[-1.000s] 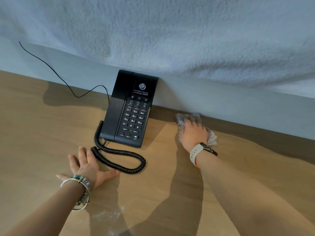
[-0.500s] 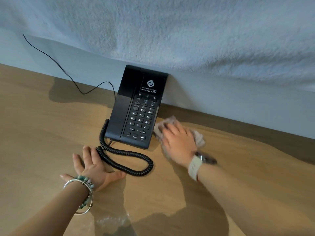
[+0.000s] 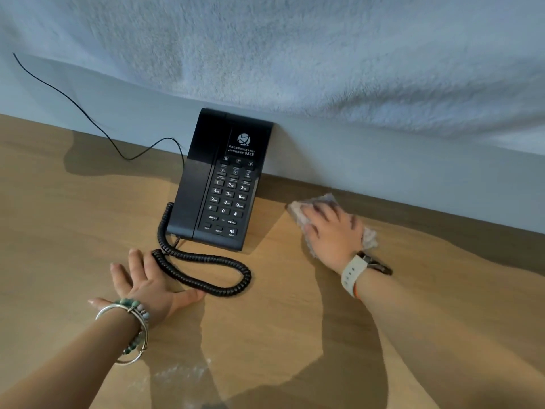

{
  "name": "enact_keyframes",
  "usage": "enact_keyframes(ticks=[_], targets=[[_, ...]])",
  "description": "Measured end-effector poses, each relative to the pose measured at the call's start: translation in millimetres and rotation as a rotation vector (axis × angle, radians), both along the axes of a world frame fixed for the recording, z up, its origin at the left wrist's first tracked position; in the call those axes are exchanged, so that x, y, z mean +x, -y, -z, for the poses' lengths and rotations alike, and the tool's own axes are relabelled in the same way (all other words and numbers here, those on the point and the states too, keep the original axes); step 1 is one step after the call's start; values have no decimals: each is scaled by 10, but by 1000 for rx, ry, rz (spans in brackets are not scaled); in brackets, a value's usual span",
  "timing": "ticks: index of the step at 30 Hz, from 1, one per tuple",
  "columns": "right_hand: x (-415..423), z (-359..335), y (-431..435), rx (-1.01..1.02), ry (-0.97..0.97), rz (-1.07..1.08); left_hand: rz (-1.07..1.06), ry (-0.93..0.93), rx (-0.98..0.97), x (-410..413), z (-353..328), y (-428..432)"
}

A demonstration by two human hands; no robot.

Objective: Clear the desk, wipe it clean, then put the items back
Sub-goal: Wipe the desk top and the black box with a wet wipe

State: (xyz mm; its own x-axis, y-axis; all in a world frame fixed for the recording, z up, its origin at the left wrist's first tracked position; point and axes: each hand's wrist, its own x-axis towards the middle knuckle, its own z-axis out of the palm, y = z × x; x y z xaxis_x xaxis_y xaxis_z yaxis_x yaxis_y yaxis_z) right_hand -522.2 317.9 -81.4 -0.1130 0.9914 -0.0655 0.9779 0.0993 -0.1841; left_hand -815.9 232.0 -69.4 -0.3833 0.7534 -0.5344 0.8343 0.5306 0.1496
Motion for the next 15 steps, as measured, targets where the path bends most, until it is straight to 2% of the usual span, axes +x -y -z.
enact_keyframes(ticks=[2,4,6,9,11,13,15], targets=[[-133,-5,458,-8,-85,-243,15,1,24,18,-14,9],[-64,-44,615,-44,-127,-354,26,-5,34,17,-29,25],[210,-15,339,-17,-64,-233,28,-4,29,21,-42,15],[625,-56,-157,-36,1,148,22,-9,15,28,-64,-8],[572,-70,-129,-25,-1,198,17,-9,12,16,-52,2],[280,12,235,-28,-48,62,13,-2,9,11,-28,37],[-118,42,829,20,-93,-176,19,0,17,10,-13,32]])
